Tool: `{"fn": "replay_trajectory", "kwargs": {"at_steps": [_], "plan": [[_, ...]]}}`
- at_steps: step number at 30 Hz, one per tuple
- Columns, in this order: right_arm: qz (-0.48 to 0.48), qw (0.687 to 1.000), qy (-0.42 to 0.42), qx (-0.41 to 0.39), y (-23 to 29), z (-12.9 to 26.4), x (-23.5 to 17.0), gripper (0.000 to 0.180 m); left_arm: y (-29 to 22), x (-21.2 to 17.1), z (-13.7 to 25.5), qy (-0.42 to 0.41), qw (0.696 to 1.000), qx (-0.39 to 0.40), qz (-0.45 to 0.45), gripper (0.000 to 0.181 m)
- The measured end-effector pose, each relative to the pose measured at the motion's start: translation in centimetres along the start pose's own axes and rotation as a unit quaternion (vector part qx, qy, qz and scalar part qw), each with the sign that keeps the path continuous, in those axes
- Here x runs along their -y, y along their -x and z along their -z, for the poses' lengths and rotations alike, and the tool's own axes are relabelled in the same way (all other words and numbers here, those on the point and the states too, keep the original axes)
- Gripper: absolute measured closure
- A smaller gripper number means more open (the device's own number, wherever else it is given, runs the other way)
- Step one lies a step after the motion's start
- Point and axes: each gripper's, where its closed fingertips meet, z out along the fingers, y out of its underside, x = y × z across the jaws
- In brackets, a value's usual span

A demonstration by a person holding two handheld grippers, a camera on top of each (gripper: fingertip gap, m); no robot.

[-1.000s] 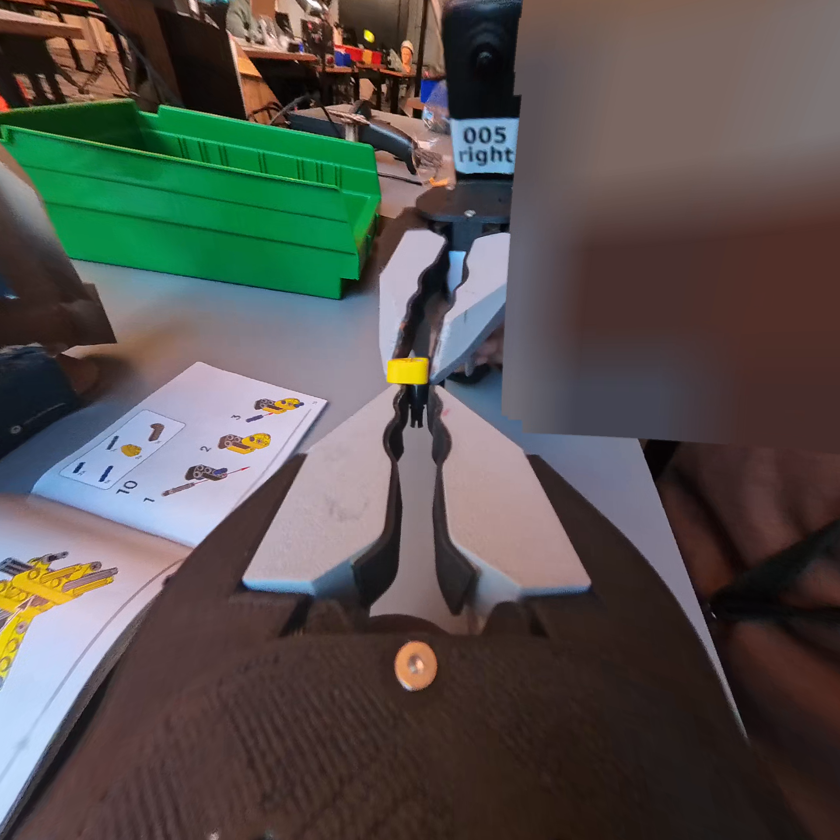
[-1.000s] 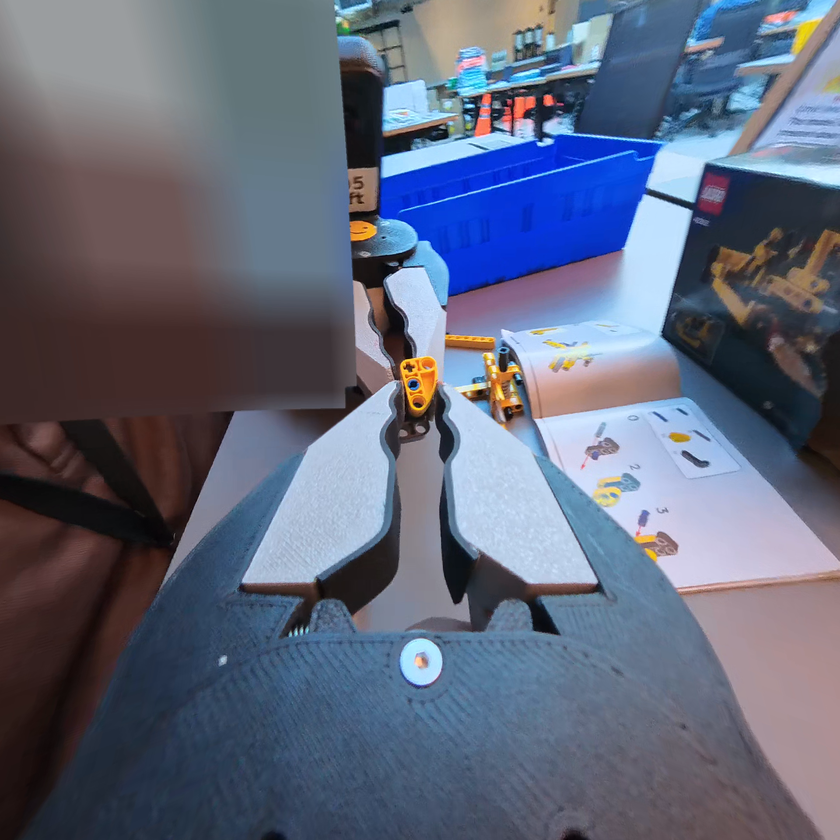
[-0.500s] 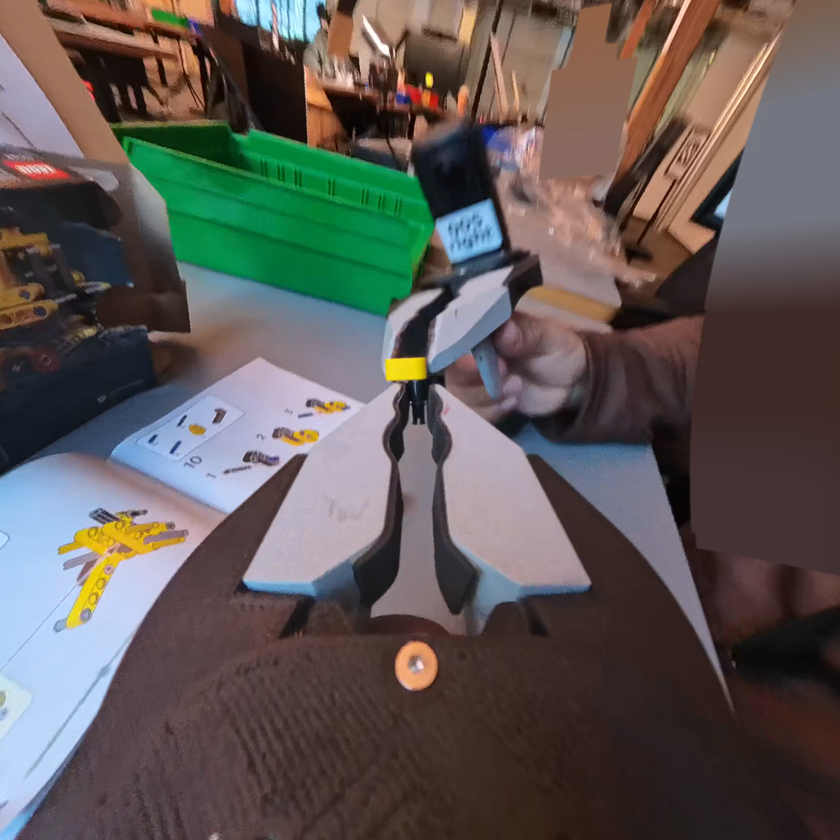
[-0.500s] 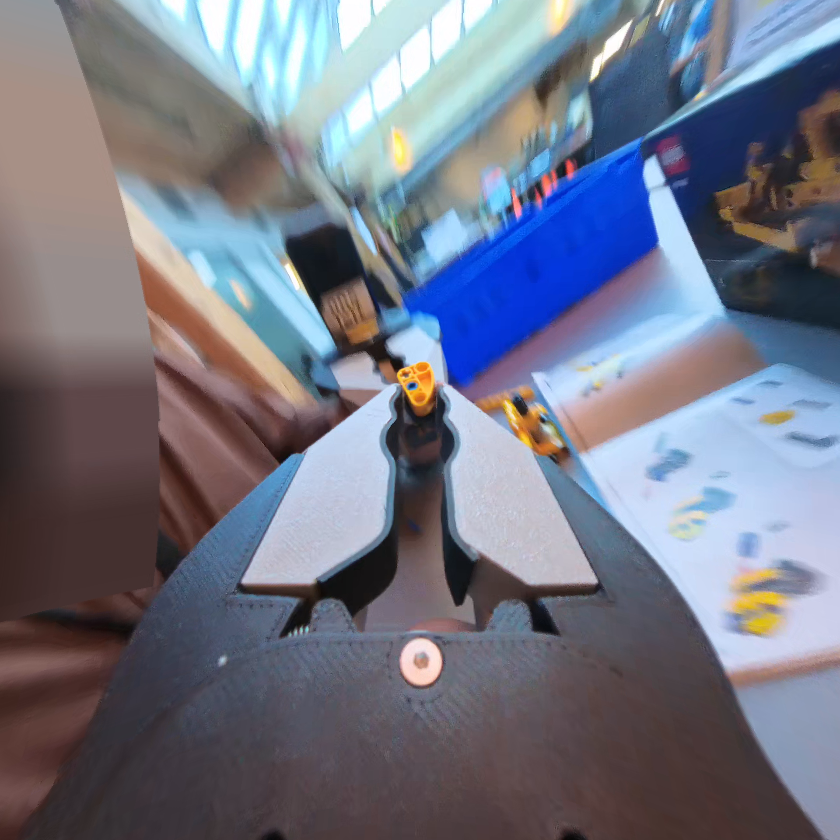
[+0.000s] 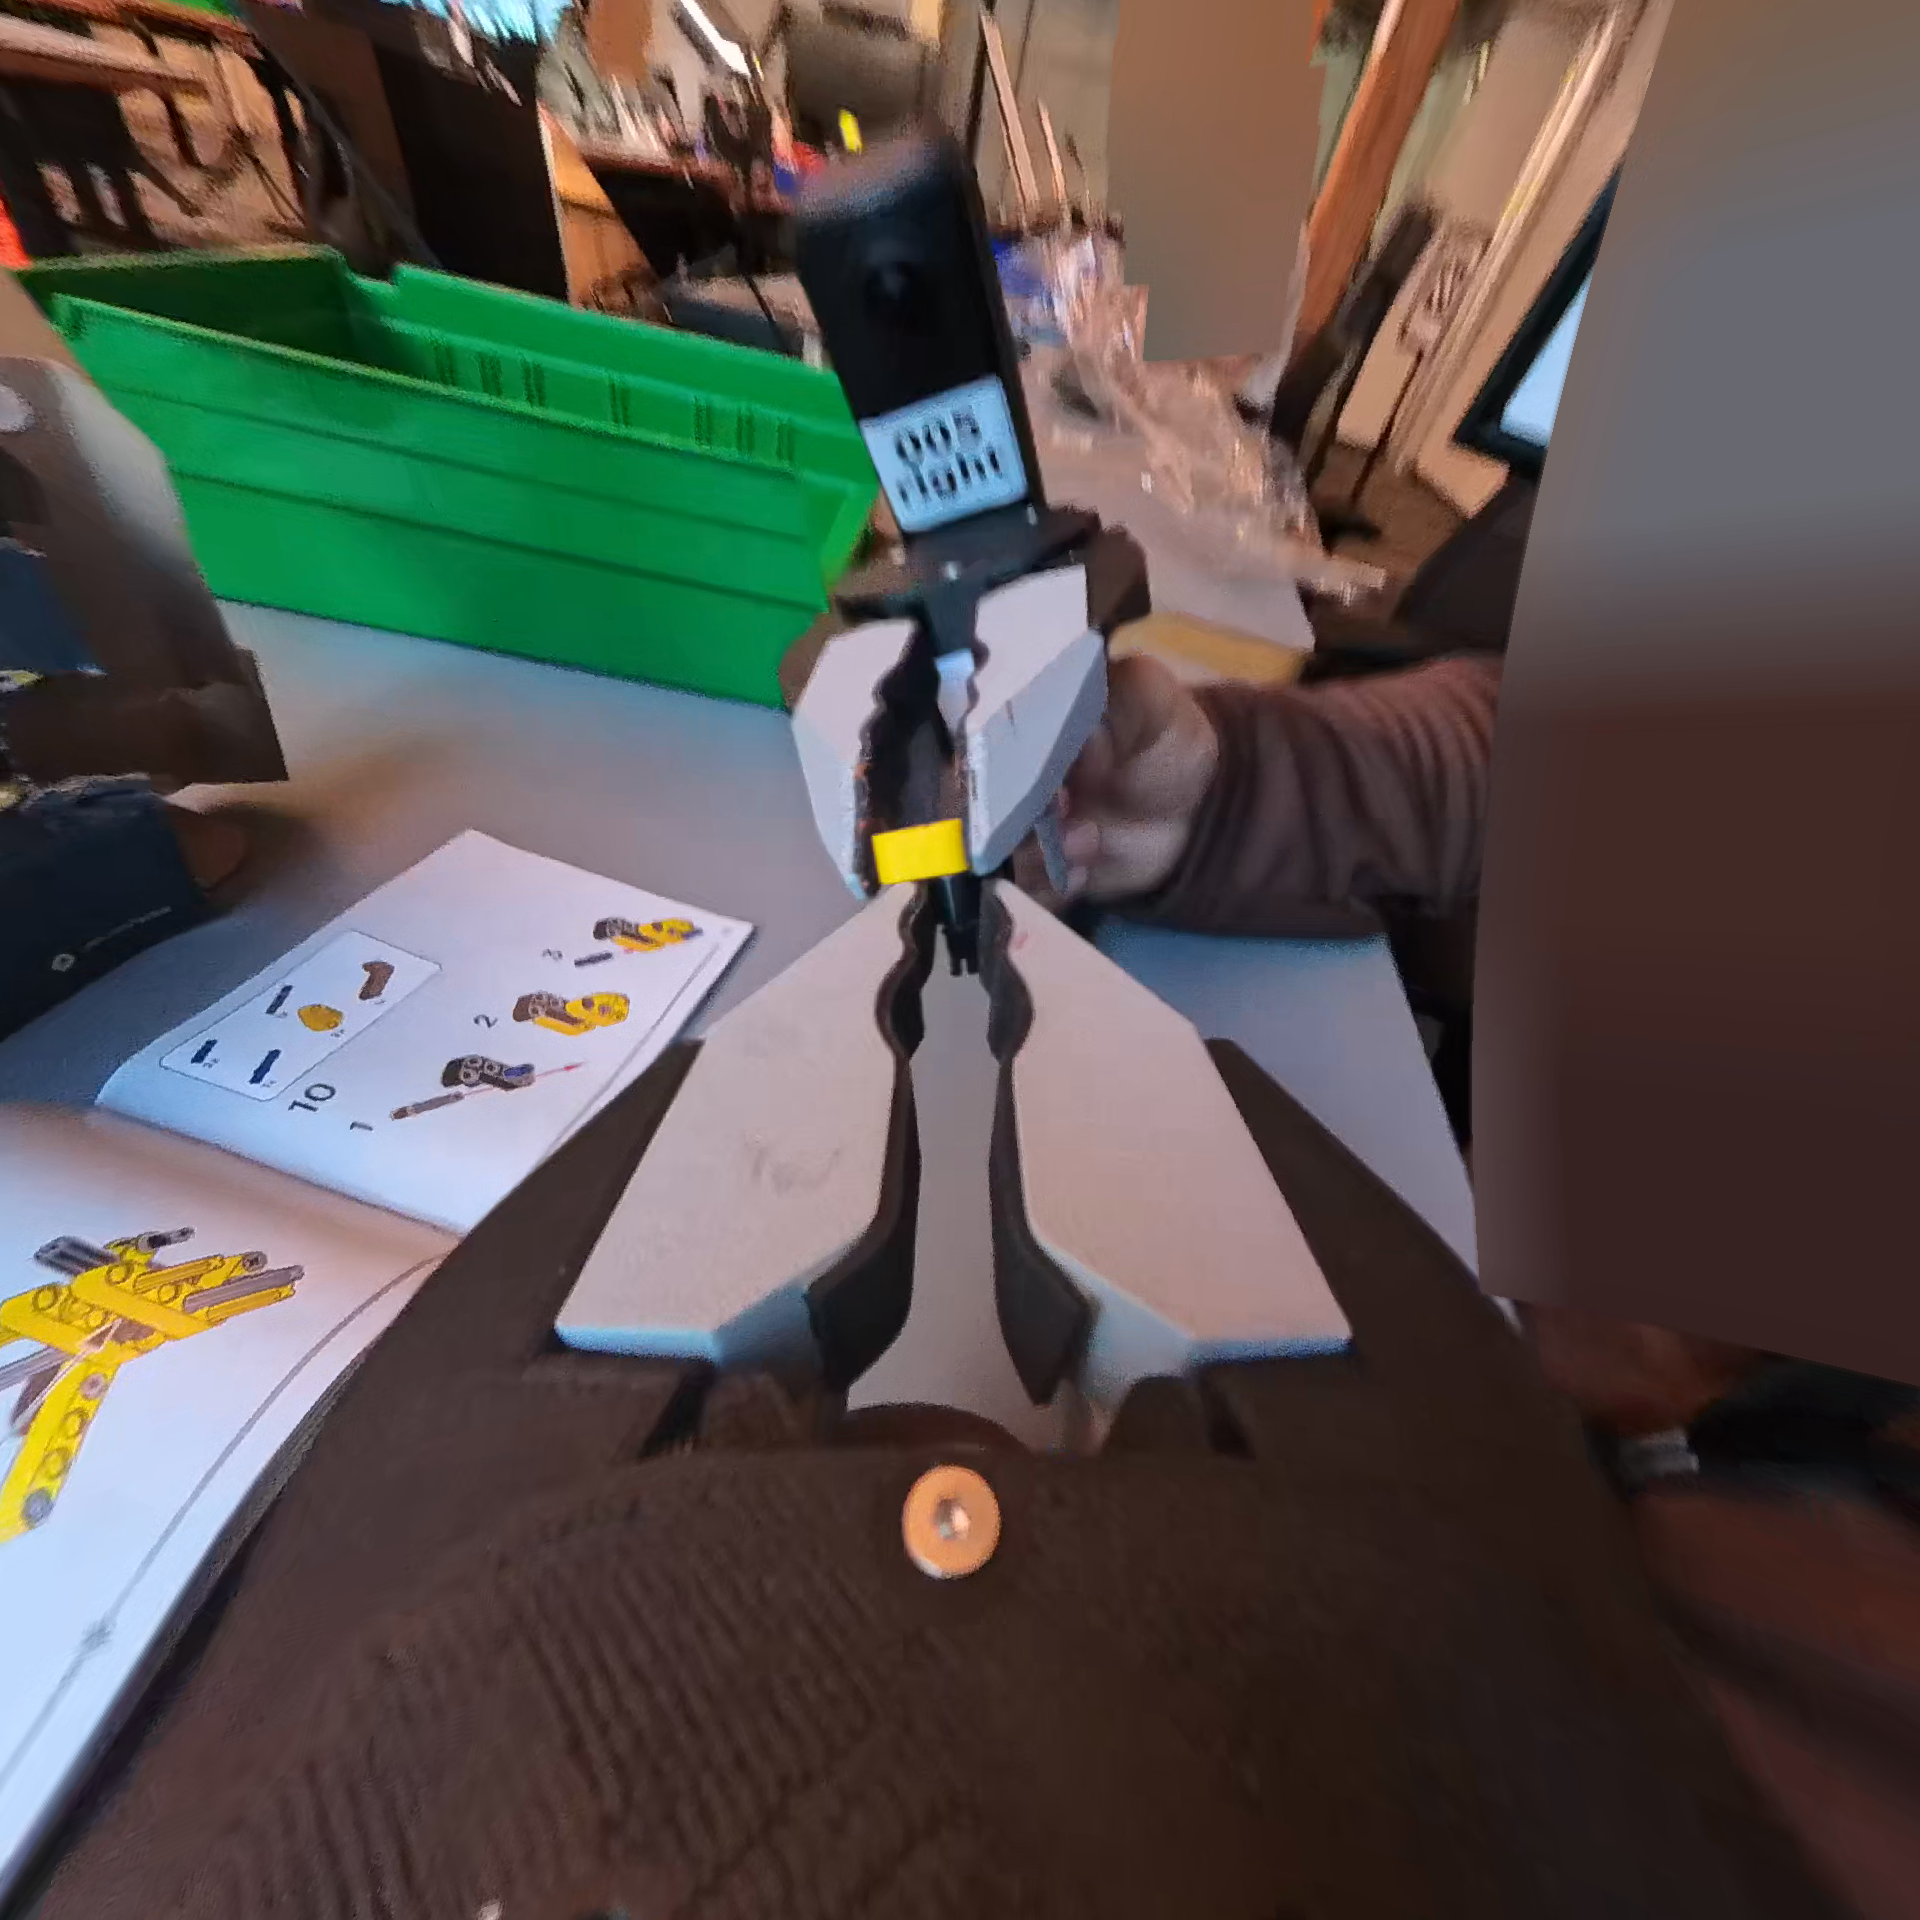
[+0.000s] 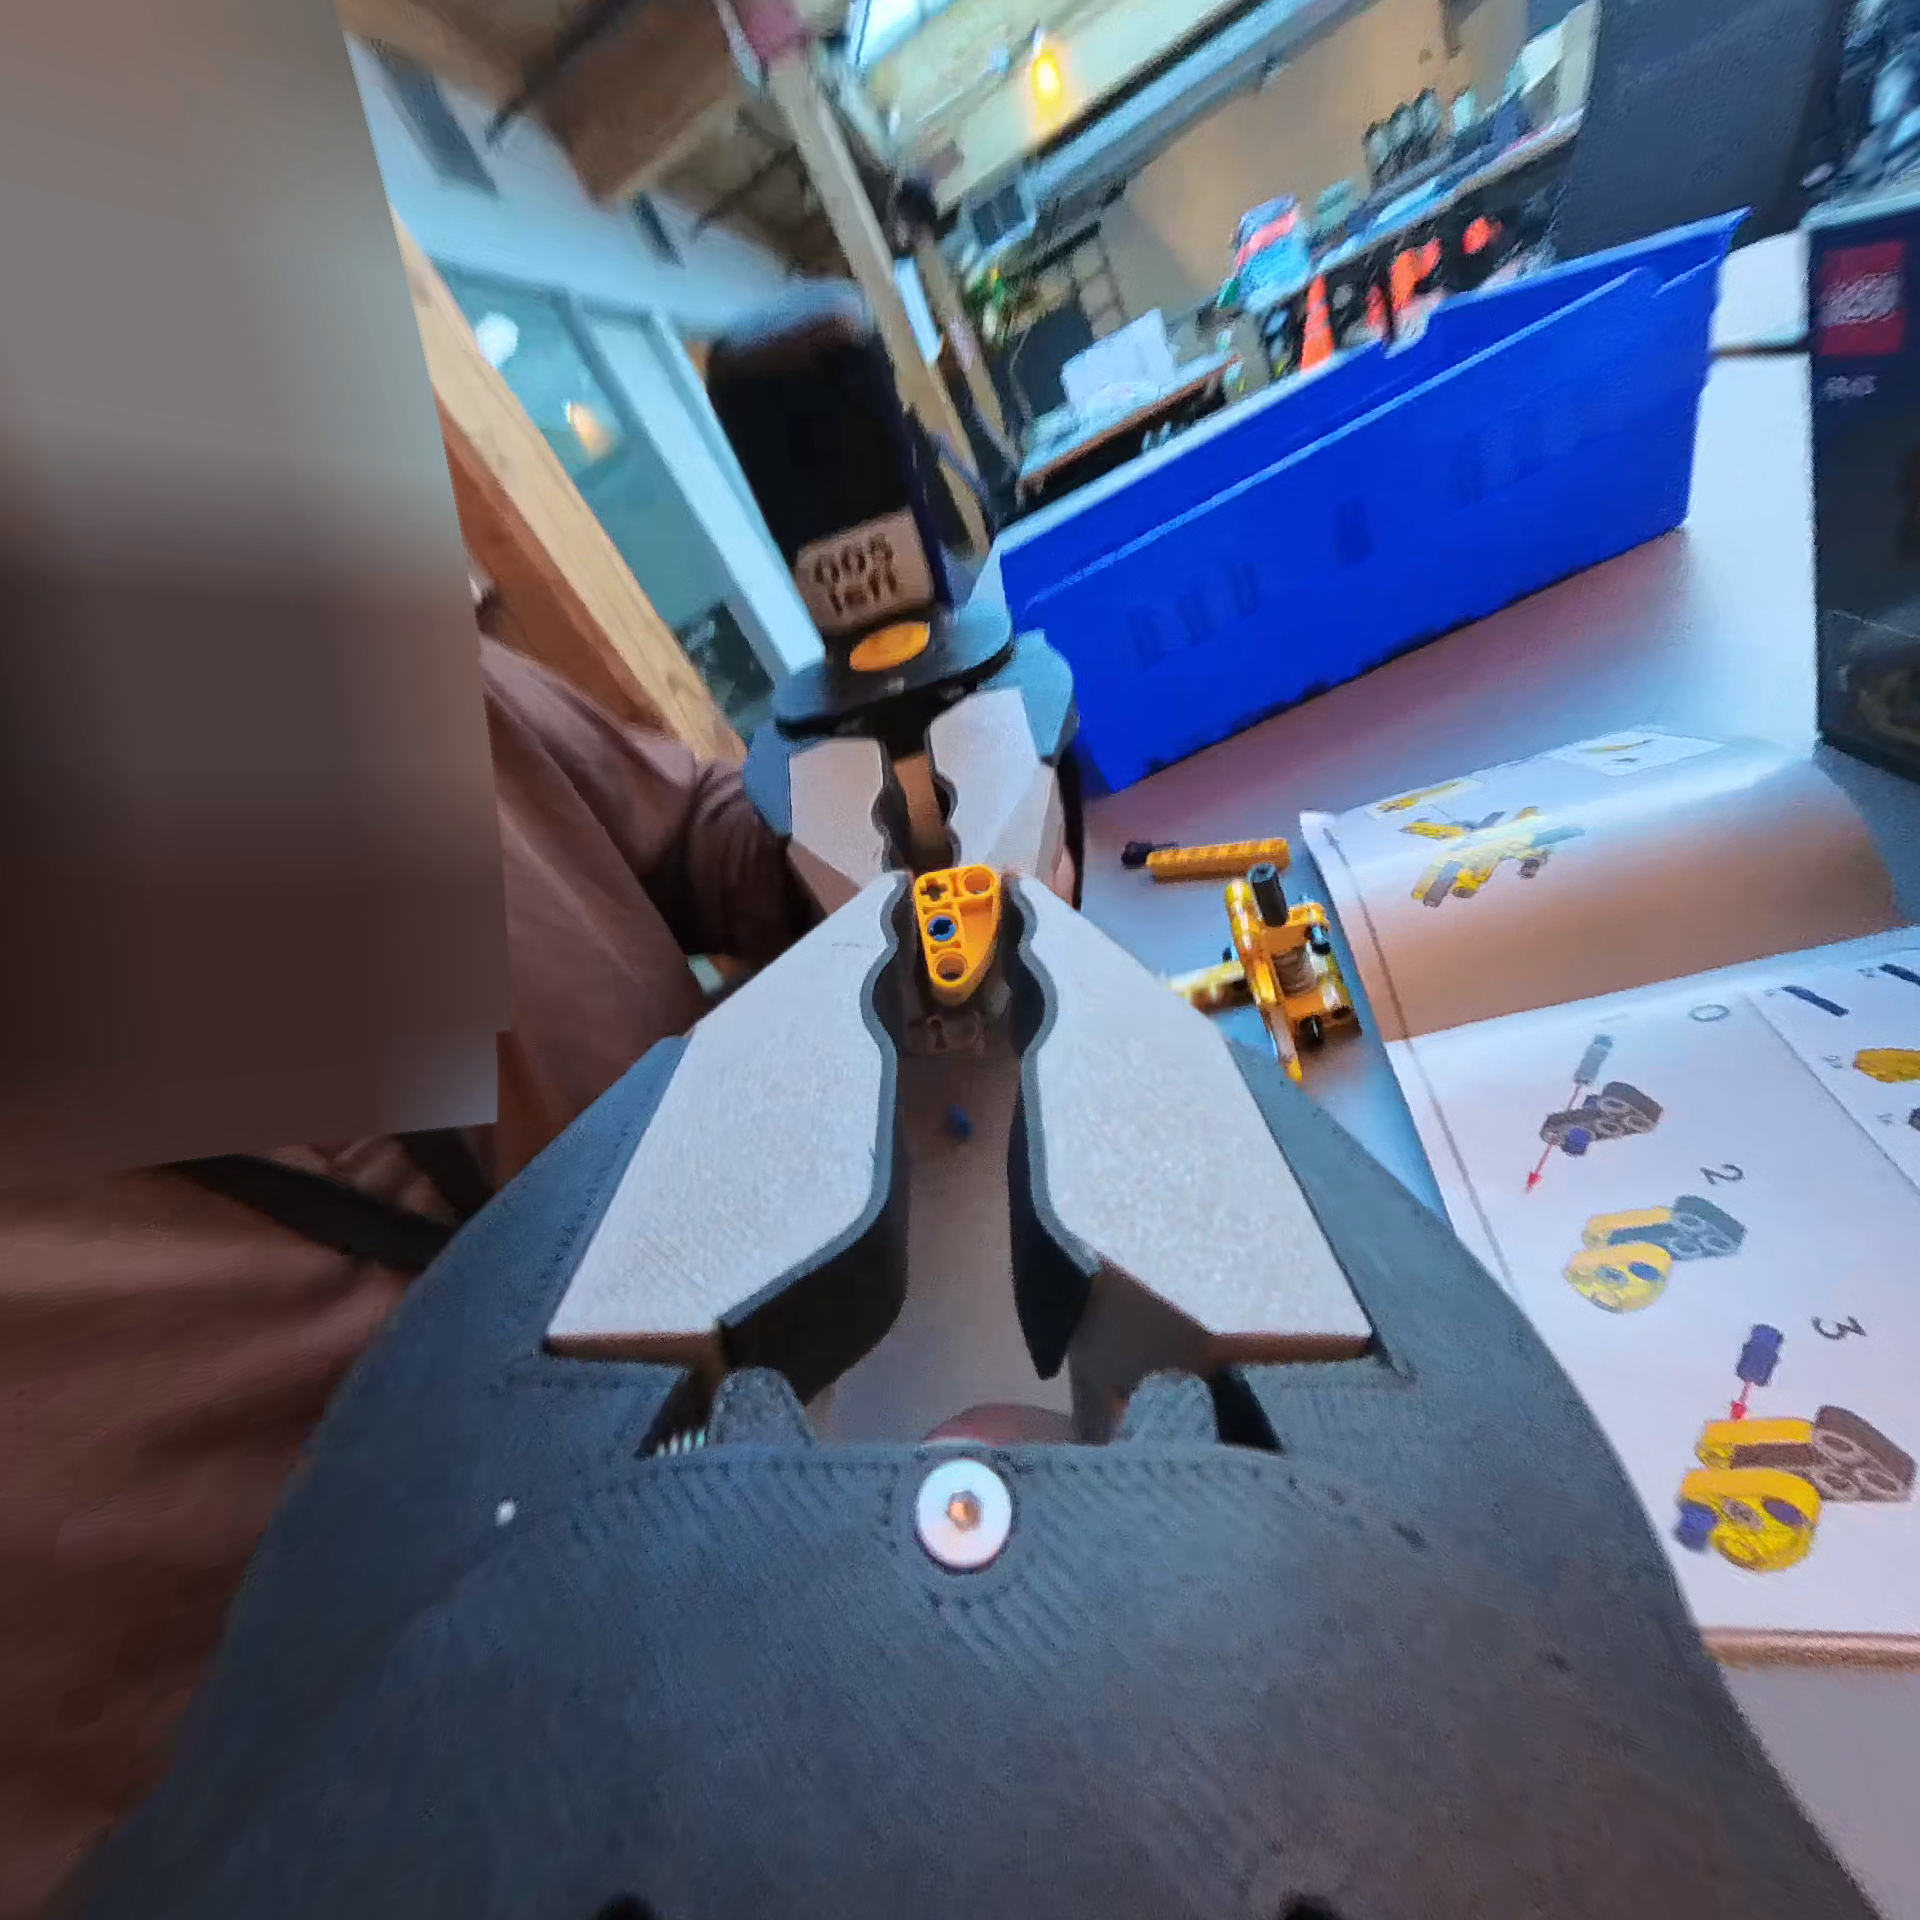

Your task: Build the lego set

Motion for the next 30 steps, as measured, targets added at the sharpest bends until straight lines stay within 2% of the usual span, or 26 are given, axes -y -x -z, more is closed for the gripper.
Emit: {"fn": "replay_trajectory", "kwargs": {"at_steps": [3,9,13,16,19,23,27,30], "plan": [[-0.052,0.995,-0.085,-0.001,-0.5,-0.1,1.9,0.167,0.8,1.5,0.5,-0.054,0.998,0.021,0.034,0.177],[-0.15,0.968,-0.203,-0.001,-1.9,0.2,3.2,0.167,1.9,2.2,0.8,-0.087,0.993,0.041,0.074,0.177],[-0.162,0.959,-0.231,0.011,-2.0,0.3,3.6,0.167,2.2,2.5,1.1,-0.094,0.992,0.049,0.07,0.177],[-0.117,0.976,-0.181,-0.018,-2.1,0.0,3.2,0.167,2.4,2.0,1.3,-0.057,0.996,0.06,0.026,0.176],[-0.023,0.991,-0.113,-0.071,-1.9,0.0,2.4,0.167,2.4,1.3,1.3,-0.042,0.998,0.034,0.04,0.175],[-0.007,0.995,-0.081,-0.056,-1.2,-0.5,1.5,0.167,1.6,1.0,0.9,-0.026,0.999,0.028,0.012,0.176],[0.014,0.999,-0.045,0.024,0.9,0.0,1.3,0.166,-0.1,1.1,0.8,-0.008,1.0,-0.01,-0.02,0.177],[-0.047,0.993,0.007,0.112,2.0,0.6,-0.3,0.164,-1.8,-0.5,0.4,0.043,0.995,-0.065,-0.058,0.177]]}}
